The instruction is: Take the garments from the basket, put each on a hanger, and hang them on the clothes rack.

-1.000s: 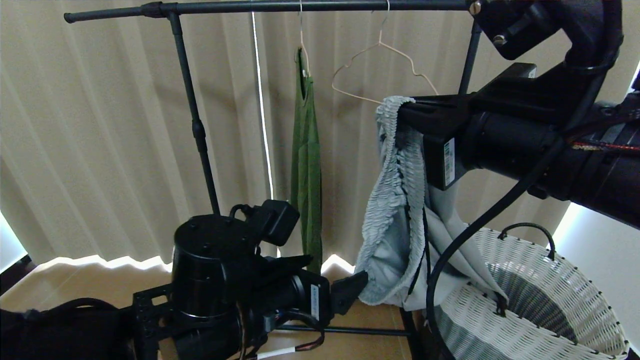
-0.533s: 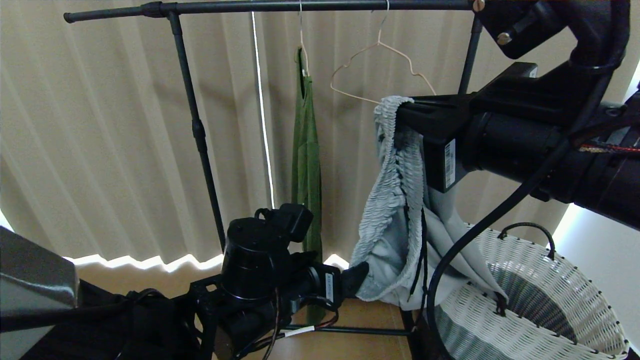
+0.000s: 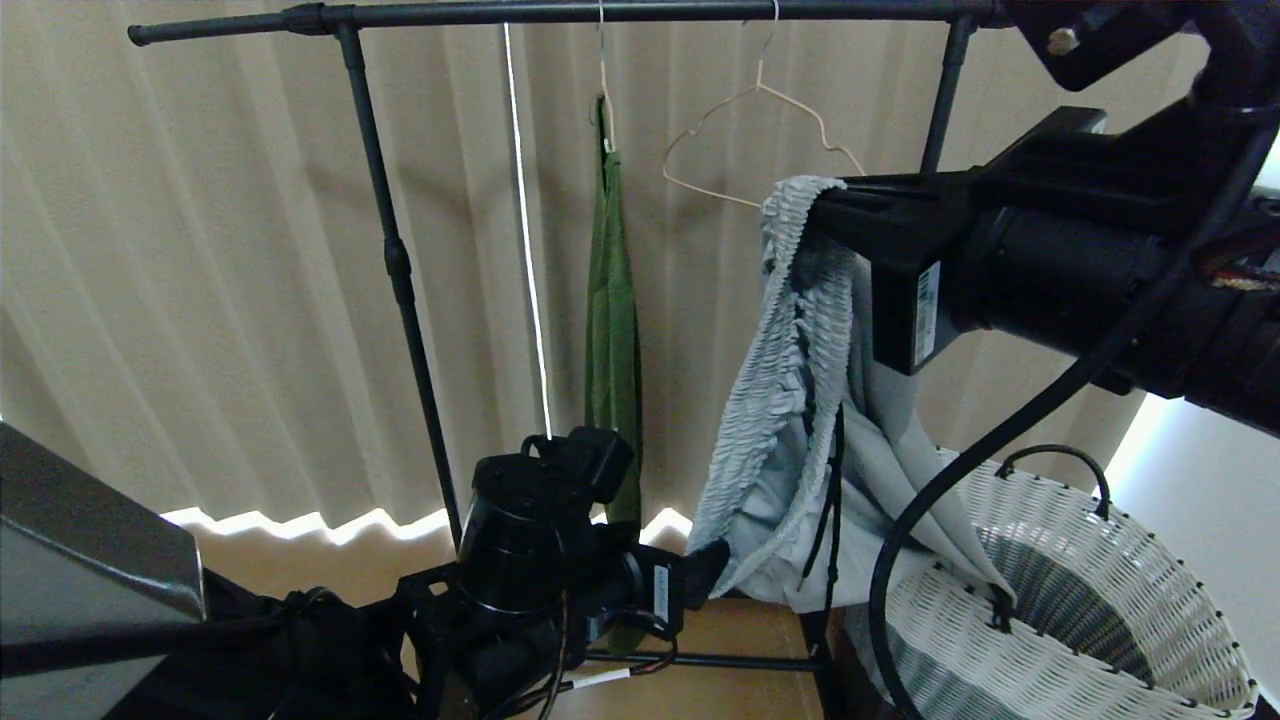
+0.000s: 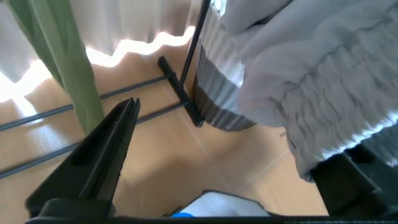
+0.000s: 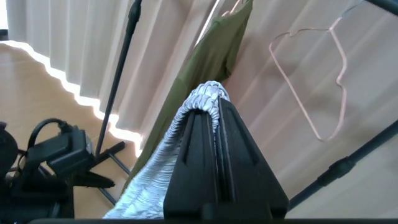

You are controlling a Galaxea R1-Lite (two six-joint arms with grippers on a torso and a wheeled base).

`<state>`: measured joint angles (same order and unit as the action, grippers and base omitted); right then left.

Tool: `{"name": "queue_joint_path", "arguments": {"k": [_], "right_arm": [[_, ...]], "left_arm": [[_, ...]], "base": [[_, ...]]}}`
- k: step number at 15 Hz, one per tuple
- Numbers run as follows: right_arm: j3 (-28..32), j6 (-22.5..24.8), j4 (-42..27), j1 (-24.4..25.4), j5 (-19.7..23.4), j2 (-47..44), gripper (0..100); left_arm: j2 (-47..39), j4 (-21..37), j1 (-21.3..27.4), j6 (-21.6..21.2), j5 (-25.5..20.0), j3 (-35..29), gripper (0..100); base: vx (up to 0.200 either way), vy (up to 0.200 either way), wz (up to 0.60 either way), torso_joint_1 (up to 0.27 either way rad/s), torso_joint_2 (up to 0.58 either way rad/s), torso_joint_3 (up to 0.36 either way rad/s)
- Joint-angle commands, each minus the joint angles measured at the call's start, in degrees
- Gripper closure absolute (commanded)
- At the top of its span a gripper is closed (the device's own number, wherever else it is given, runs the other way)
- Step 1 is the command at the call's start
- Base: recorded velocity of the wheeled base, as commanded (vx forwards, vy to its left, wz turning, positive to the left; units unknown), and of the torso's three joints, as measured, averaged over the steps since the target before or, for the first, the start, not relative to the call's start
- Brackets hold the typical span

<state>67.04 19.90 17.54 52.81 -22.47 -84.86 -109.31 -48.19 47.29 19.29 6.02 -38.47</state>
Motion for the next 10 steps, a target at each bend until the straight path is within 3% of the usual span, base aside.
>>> {"name": "queue_joint_path", "arguments": {"k": [1, 4, 6, 8, 10], "right_arm": [[-0.06, 0.06, -0.05, 0.01, -0.03, 0.75, 100], [0.11, -0.03, 0.04, -2.10, -0.03, 0.66, 100], [0.02, -0.03, 0.04, -4.38, 0.06, 0.57, 100], [0.20, -0.12, 0.12, -6.23, 0.14, 0.57, 100], [0.38, -0.21, 0.21, -6.67, 0.58, 0.57, 100]], "left_arm": [[0.77, -1.21, 0.44, -0.39, 0.22, 1.03, 100], [4.90, -8.15, 1.67, -6.54, 3.73, 7.71, 100], [11.23, -7.80, -0.71, -10.50, 3.65, 8.15, 100], [18.26, -1.12, -2.73, -10.58, 3.65, 3.32, 100], [25.20, 12.07, -5.63, -10.58, 3.65, -5.82, 100]], "base": [[0.000, 0.000, 0.00, 0.000, 0.00, 0.000], [0.000, 0.000, 0.00, 0.000, 0.00, 0.000], [0.000, 0.000, 0.00, 0.000, 0.00, 0.000], [0.000, 0.000, 0.00, 0.000, 0.00, 0.000], [0.000, 0.000, 0.00, 0.000, 0.00, 0.000]]}}
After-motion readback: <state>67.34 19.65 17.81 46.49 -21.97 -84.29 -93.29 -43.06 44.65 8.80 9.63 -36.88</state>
